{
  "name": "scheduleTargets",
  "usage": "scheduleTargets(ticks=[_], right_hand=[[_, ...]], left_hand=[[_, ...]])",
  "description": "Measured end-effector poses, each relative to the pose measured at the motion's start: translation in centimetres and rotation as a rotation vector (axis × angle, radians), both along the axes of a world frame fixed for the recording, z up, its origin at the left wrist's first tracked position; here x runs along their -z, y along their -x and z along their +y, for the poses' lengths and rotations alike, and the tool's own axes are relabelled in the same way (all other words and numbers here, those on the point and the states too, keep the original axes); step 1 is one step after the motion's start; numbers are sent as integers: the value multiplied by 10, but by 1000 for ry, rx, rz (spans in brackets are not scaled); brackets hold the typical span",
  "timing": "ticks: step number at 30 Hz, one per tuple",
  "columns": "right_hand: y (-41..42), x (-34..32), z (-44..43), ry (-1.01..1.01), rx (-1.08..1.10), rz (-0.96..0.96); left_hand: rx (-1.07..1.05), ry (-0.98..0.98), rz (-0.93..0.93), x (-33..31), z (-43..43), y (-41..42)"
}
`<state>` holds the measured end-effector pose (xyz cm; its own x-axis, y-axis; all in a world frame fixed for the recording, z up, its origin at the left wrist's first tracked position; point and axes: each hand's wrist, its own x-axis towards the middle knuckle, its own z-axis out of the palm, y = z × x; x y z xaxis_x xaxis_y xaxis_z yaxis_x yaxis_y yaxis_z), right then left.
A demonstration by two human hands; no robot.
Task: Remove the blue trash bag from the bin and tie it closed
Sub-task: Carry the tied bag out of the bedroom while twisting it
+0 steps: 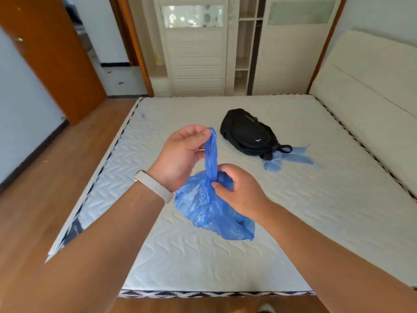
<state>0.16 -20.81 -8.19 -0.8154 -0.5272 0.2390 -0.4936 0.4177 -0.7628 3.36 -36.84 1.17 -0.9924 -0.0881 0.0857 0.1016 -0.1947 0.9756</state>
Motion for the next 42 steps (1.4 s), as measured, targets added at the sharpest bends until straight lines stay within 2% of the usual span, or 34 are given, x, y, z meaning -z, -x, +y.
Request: scheduleTargets(ticks=[11, 19, 28, 34, 42], right_hand=[[-67, -4, -166, -3, -475, 15], [-109, 5, -266, -3, -774, -28], [-117, 32, -380, -65, -941, -86], [-114, 42, -449, -57, -1042, -45], [-108, 54, -546, -91, -1123, -88]], left_hand=[[-469, 4, 36, -3, -137, -137], [-753, -16, -4, 14, -214, -210], [-937, -75, -71, 37, -303, -229], [-976, -50, -149, 39, -361, -223], [-1059, -54, -223, 46, -449, -224]])
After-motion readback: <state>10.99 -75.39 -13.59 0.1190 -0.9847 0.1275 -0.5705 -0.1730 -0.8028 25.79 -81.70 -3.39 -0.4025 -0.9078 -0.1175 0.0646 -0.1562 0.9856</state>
